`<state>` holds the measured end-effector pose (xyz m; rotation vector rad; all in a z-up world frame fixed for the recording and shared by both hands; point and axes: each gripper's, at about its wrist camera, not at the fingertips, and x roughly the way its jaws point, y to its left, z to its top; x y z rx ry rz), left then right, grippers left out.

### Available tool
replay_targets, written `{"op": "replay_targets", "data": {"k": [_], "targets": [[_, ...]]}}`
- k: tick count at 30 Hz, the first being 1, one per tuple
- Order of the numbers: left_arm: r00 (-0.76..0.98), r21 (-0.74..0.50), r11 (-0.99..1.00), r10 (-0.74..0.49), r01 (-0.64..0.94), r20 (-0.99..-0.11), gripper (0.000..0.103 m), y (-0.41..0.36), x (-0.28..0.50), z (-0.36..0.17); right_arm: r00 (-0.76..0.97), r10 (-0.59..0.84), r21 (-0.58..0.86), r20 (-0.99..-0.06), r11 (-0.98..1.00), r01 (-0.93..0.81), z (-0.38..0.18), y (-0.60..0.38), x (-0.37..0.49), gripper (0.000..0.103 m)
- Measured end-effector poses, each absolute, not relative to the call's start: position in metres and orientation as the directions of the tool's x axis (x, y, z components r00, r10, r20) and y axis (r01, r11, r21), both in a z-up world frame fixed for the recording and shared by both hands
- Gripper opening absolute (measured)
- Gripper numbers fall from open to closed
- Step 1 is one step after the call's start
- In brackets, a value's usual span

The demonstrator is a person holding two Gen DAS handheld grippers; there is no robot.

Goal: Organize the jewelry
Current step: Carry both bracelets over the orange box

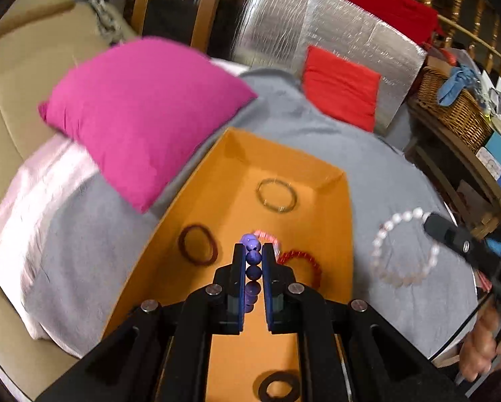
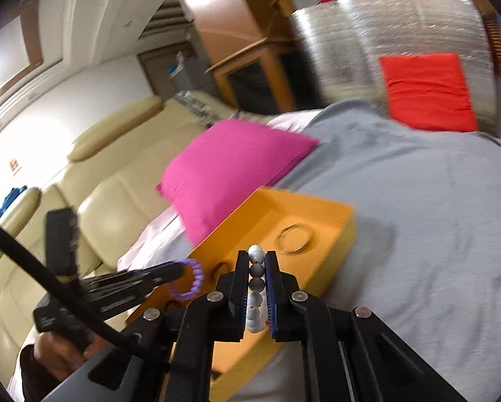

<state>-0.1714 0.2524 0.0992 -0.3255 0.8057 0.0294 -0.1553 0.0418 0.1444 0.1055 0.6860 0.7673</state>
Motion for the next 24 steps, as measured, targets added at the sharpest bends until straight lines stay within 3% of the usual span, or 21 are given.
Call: {"op": "replay_targets", "data": {"k": [14,24], "targets": [[0.577,-0.288,0.933,-0.115,-0.217,-0.809,0.009,0.260,-0.154,0.057,0.304,0.607,0.276,-0.734,0.676,-0.683,0.077,0.115,-0.176,0.010],[0.554,-0.267,0.936,-0.101,-0.228,-0.826,0.010,0.262,-0.151,0.051,0.273,0.589,0.260,-0.761,0.662,-0.703,0.065,0.129,-0.176,0.010]]}}
